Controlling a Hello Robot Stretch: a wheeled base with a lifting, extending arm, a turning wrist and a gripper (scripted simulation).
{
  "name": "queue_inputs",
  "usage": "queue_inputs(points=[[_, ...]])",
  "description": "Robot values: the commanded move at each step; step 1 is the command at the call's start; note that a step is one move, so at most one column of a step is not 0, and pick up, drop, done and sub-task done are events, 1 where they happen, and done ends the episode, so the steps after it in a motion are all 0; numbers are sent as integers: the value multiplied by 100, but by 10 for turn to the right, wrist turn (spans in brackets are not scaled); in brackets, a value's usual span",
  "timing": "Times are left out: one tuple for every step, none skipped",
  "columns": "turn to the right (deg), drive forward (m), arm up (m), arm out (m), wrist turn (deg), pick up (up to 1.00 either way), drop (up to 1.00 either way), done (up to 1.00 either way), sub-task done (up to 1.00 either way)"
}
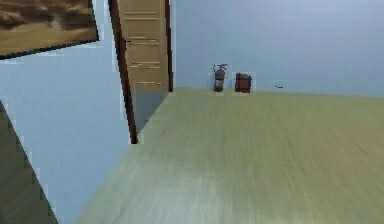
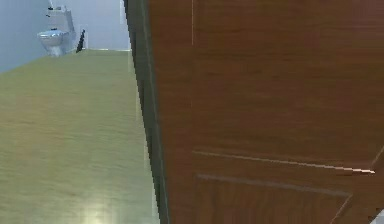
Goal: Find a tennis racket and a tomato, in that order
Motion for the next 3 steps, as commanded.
queue_inputs(points=[[0, 30, 0, 0, 0, 0, 0, 0, 0], [-90, 0, 0, 0, 0, 0, 0, 0, 0], [0, 100, 0, 0, 0, 0, 0, 0, 0]])
